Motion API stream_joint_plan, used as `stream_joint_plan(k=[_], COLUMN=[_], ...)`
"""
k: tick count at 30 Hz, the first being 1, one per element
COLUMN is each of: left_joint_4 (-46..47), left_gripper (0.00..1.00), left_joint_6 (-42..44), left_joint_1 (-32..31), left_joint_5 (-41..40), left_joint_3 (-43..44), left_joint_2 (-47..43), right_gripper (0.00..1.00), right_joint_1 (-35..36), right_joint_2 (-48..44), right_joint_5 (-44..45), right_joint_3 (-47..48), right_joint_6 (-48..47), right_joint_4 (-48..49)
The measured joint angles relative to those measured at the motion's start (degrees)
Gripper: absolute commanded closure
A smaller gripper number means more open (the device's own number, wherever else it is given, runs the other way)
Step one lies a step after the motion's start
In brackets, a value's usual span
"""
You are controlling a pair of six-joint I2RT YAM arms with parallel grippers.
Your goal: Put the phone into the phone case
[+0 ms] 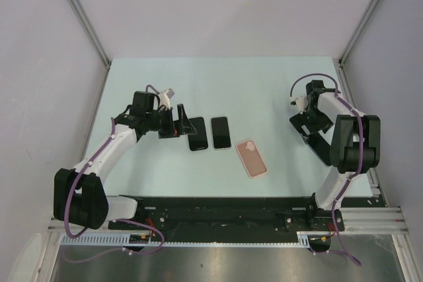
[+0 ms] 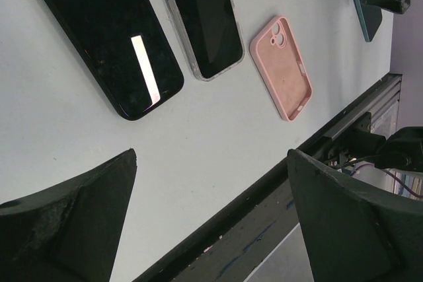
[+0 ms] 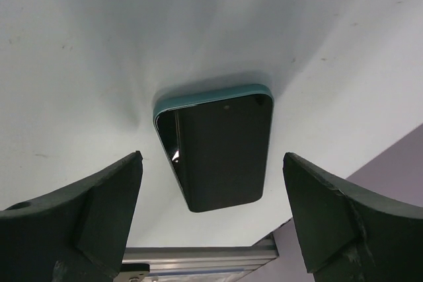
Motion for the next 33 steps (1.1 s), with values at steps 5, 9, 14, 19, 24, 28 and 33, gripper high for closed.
stream_joint_plan(k=[5, 9, 14, 19, 24, 28, 33], left_joint_4=[0.02, 0.0, 0.0, 0.02, 0.02, 0.02, 0.02], left_gripper=[0.01, 0.01, 0.01, 0.02, 0.01, 0.02, 0.02], left_joint_6=[0.0, -0.02, -0.02, -0.02, -0.02, -0.09, -0.11], left_joint_1=[0.0, 0.0, 0.0, 0.04, 0.48, 0.85, 0.98], left_joint_5=[0.0, 0.0, 0.0, 0.0, 0.02, 0.11, 0.26], left_joint_3=[0.0, 0.0, 0.0, 0.0, 0.0, 0.0, 0.0], left_joint_2=[0.31, 1.01, 1.51, 1.51, 1.51, 1.51, 1.51], right_gripper=[0.09, 0.09, 0.1, 0.1, 0.15, 0.23, 0.36], right_joint_1=[-0.83, -1.95, -2.78, -3.32, -3.82, -4.04, -4.17], right_joint_2=[3.26, 4.59, 6.43, 8.81, 10.05, 10.4, 10.4], right_joint_5=[-1.62, -3.21, -4.33, -5.6, -6.27, -6.38, -7.13], right_joint_3=[1.42, 2.89, 3.56, 4.48, 5.77, 6.36, 6.6], right_joint_6=[-1.33, -2.16, -2.93, -3.37, -3.15, -1.97, -0.35], right_joint_4=[-1.49, -1.64, -1.73, -2.49, -3.72, -4.11, -3.82])
